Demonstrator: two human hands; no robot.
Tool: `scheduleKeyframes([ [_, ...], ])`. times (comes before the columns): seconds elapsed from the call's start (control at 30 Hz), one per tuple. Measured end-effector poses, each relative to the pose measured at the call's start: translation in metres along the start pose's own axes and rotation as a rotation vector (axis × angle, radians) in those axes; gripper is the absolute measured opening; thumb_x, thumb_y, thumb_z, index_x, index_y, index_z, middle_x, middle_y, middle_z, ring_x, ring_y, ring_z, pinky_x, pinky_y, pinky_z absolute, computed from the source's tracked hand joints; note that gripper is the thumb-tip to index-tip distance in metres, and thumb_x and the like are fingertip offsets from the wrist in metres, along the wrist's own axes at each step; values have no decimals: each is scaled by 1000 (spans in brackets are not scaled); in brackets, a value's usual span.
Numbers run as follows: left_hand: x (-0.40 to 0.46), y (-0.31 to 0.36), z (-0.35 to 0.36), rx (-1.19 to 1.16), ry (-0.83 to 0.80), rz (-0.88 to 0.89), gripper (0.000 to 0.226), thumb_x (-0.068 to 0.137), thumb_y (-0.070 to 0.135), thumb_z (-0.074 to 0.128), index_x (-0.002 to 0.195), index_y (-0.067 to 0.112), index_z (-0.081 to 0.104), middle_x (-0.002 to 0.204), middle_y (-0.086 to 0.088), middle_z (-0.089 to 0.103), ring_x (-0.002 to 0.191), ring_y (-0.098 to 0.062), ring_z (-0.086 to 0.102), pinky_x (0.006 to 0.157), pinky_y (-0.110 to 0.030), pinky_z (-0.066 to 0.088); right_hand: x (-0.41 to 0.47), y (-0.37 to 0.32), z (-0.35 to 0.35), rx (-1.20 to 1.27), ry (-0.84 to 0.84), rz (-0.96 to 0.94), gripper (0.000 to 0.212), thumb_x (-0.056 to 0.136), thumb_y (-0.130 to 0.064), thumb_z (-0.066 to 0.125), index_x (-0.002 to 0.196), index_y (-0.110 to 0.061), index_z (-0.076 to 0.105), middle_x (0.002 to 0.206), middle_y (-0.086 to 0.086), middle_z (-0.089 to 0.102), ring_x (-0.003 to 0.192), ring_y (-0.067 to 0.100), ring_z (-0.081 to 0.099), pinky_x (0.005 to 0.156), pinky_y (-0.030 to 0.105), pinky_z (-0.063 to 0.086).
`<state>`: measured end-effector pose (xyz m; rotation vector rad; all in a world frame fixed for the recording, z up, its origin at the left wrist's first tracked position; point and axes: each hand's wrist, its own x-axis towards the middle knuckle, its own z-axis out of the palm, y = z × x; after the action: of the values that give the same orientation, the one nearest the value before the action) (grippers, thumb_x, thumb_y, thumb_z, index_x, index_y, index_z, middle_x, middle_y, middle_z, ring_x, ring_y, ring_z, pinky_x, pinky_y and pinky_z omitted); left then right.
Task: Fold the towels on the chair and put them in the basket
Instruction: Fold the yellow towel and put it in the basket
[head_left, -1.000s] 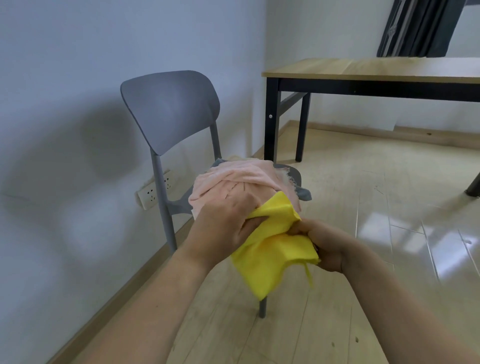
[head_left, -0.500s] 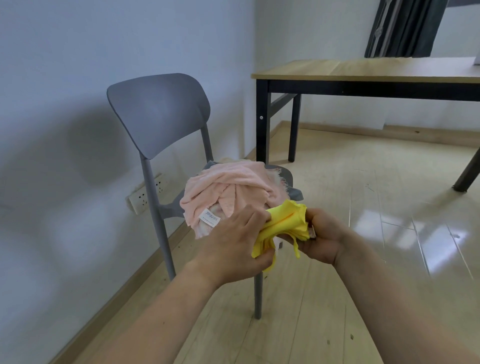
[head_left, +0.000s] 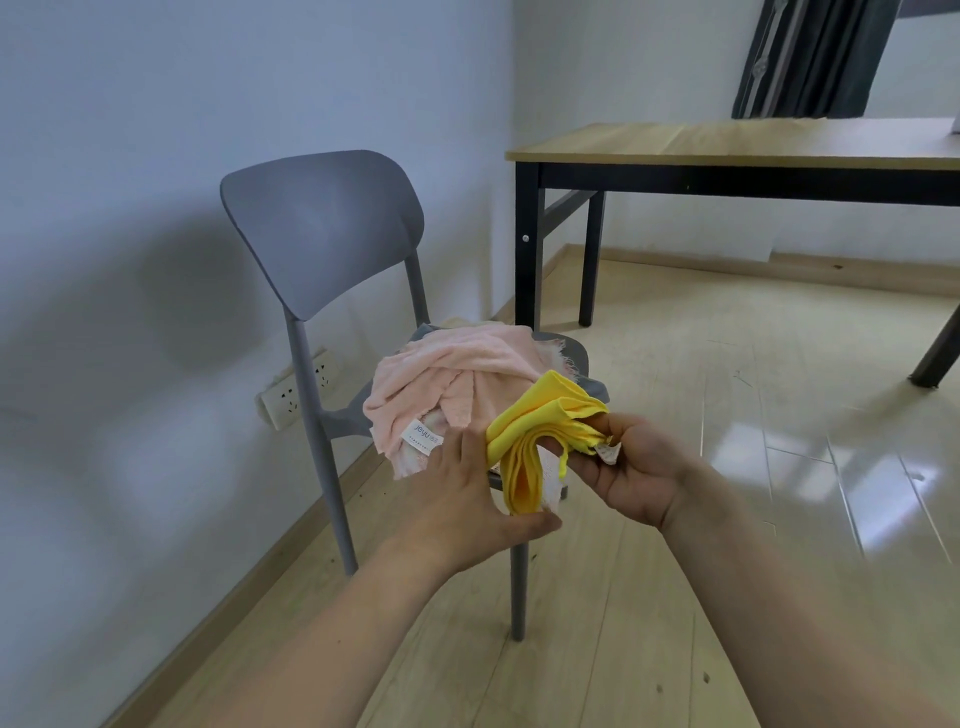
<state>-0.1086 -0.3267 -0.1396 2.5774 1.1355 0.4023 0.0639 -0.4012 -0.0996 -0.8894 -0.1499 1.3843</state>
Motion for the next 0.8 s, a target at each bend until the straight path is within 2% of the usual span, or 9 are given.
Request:
scheduleKeyframes([
  [0.1,-1,7,3,-52,61,-20,98,67,70,66,139,27,15,131,7,27,103,-8,41,73,-24,35,-1,0,3,15,-17,-13,29,101,-8,36,104,8,59,87,27,70,68,36,72,63,42,59],
  [0.2,2,7,5,-139,160,-15,64,86,44,58,135,20,25,127,0,34,96,-18,51,63,-24,32,-3,2,7,20,-30,-14,29,101,-9,36,103,8,59,85,27,70,67,36,72,57,42,60],
  [0.3,9,3,3,-187,215,-1,28,93,23,46,120,16,42,120,-4,42,86,-17,47,59,-26,32,-5,2,8,-18,-17,-19,27,100,-14,41,103,5,61,85,24,71,69,33,72,58,39,61],
  [0.37,13,-2,-2,-204,238,13,15,94,19,44,108,18,51,110,0,47,83,-15,45,62,-29,35,-6,3,6,-207,17,-43,22,98,-21,48,101,-5,64,85,15,73,73,26,72,59,36,61],
  [0.4,14,-4,-5,-216,251,22,12,94,19,43,100,19,53,103,2,50,82,-15,46,63,-30,38,-6,4,3,-404,54,-78,18,96,-25,52,102,-12,64,87,9,73,77,23,71,60,35,61],
  [0.5,15,-7,-16,-188,249,38,19,90,28,39,76,21,49,86,4,51,80,-15,48,63,-32,42,-5,10,-3,-996,97,-255,23,90,-28,62,112,-27,58,105,-2,64,96,18,63,67,28,54],
  [0.6,15,-10,-22,-136,232,40,19,81,24,37,69,15,48,84,0,51,83,-18,46,68,-36,44,-2,17,-5,-1155,-64,-352,52,83,-13,70,126,-32,48,123,-7,50,114,19,51,77,21,47],
  [0.7,16,-12,-23,-139,198,35,18,86,15,43,68,14,47,81,-3,55,77,-22,50,63,-35,43,-2,24,-3,-1222,-167,-422,53,83,-11,69,117,-45,46,115,-8,53,107,16,54,85,28,49],
  [0.8,16,-12,-25,-114,157,2,19,87,11,42,69,16,43,74,-2,53,70,-22,50,55,-33,37,-1,26,-1,-1332,-132,-649,50,83,3,52,98,-44,47,103,-6,49,87,5,49,70,13,44],
])
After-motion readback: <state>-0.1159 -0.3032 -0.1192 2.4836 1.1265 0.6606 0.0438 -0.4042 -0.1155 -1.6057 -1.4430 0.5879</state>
